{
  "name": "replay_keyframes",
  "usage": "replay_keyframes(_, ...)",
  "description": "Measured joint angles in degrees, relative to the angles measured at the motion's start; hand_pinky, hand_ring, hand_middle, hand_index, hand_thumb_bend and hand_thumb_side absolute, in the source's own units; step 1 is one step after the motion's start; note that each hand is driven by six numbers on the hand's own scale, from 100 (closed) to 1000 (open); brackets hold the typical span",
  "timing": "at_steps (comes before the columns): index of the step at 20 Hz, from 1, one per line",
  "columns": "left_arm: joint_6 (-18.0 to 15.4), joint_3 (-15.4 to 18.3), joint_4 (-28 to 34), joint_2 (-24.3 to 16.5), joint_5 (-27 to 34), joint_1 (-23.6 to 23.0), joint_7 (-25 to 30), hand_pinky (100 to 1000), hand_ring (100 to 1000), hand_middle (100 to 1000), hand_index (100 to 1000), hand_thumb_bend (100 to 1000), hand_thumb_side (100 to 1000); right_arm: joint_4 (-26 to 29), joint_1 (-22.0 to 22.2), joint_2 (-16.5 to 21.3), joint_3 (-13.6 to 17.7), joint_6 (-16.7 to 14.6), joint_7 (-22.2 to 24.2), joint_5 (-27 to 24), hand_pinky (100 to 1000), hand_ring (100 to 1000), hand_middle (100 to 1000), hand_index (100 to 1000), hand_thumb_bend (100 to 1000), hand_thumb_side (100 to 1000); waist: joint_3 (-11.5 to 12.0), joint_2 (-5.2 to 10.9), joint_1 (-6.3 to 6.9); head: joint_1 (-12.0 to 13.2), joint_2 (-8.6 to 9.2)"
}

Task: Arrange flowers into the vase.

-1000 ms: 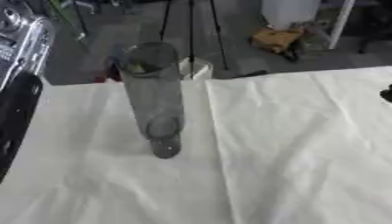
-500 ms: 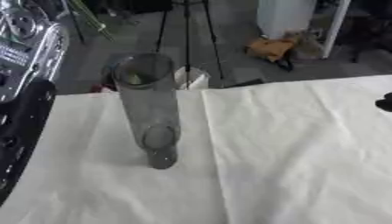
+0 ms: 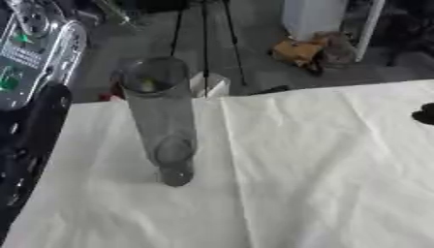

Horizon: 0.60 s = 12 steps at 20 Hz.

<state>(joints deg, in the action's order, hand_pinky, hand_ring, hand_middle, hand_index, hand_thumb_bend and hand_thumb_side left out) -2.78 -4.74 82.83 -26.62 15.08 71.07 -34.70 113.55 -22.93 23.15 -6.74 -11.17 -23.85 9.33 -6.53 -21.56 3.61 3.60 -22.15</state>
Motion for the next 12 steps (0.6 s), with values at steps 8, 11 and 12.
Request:
replay_keyframes(8,2.37,-0.69,-0.04,0.04,0.15,-0.59,0.35,100,100,100,100,194,558,0.0,-0.05,-0.08,0.0,0.02,0.0,-0.16,717,649,616,836,100,1000,-0.08,-0.02,0.0,0.05,-0.36)
replay_keyframes(11,3.22,-0.73,-0.04,0.04,0.1,-0.93,0.02,100,100,100,100,194,557,0.0,-0.05,-0.12,0.0,0.04,-0.01,-0.17,717,648,615,836,100,1000,-0.08,-0.08,0.12,-0.01,-0.48)
replay_keyframes(12,3.43,-0.81,-0.04,0.04,-0.01,-1.05,-0.07,100,100,100,100,194,557,0.0,-0.05,-0.13,0.01,0.04,-0.02,-0.17,717,648,615,836,100,1000,-0.08,-0.13,0.13,-0.06,-0.49)
